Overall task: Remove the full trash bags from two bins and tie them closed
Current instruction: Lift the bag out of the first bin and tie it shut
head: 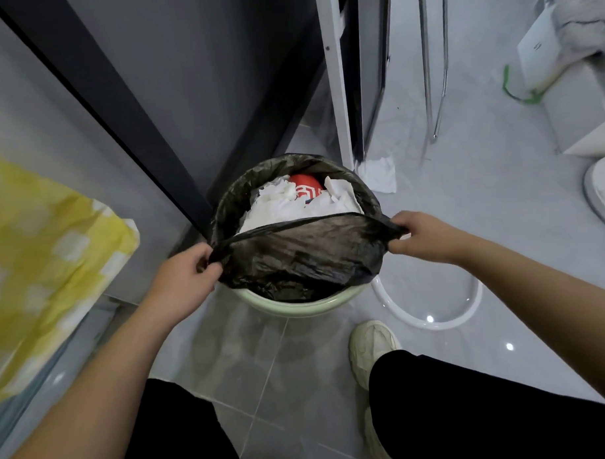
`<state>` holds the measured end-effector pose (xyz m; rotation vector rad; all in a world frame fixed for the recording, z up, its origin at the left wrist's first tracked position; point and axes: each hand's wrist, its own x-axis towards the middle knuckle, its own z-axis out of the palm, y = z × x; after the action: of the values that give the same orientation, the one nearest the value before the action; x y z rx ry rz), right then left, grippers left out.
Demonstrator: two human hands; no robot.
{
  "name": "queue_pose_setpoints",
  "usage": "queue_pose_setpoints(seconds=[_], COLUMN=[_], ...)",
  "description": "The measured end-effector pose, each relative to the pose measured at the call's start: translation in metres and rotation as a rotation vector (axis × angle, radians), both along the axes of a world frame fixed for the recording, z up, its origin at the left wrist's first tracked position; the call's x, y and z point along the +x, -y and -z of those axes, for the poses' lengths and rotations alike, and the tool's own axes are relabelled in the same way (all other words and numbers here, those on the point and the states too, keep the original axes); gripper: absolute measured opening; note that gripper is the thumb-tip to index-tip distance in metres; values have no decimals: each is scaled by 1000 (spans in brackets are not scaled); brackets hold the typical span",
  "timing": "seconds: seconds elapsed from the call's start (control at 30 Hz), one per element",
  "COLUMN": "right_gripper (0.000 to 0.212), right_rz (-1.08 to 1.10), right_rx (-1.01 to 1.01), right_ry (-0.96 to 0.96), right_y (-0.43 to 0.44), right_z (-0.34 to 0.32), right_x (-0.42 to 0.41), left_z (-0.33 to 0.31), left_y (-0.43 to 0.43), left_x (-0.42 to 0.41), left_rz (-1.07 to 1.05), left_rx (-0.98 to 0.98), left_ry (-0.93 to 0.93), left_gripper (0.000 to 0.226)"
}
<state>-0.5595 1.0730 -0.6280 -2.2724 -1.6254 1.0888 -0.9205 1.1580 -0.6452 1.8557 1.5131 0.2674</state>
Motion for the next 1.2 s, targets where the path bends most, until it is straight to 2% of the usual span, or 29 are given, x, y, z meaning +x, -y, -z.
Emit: queue_pose_setpoints(seconds=[0.07, 0.13, 0.23, 0.33, 0.43, 0.53, 0.63, 0.7, 0.77, 0.83, 0.93, 1.0, 1.1, 1.2], right_gripper=[14, 11, 19, 10, 16, 23, 26, 25, 21, 21, 26, 23, 22, 36], right_rz=[-37, -61, -64, 152, 348, 468, 588, 633, 652, 637, 454, 266, -37, -120], right_rx=[-128, -186, -72, 96, 221, 293, 402, 461, 482, 477, 484, 456, 261, 164], right_ry=[-28, 67, 328, 363, 141, -194, -487, -614, -660, -586, -296, -143, 99, 331], right_y=[2, 1, -5, -14, -24, -27, -29, -32, -35, -35, -31, -26, -21, -23], right_z=[-4, -5, -1, -3, -1, 1, -3, -8, -9, -6, -2, -3, -5, -7], right_x=[5, 9, 14, 14, 14, 9, 1, -3, -4, -3, 3, 7, 13, 16], left_z=[-5, -9, -12, -11, -12, -16, -14, -14, -13, -12, -12, -15, -13, -6], left_y=[4, 6, 1, -3, -1, 1, 0, 0, -1, -3, -5, -5, -5, -7], left_x=[-2, -3, -4, 0, 8, 13, 15, 17, 19, 17, 8, 4, 1, -1], left_rz=[45, 21, -84, -143, -299, -365, -355, -350, -361, -387, -394, -323, -202, -171], left_rx=[-13, 60, 221, 305, 224, 191, 171, 159, 162, 166, 153, 160, 166, 117], left_ry=[-24, -52, -71, 21, 236, 231, 313, 367, 369, 368, 266, 93, -231, -376], left_gripper=[18, 20, 22, 27, 36, 30, 31, 29, 23, 15, 15, 24, 37, 33])
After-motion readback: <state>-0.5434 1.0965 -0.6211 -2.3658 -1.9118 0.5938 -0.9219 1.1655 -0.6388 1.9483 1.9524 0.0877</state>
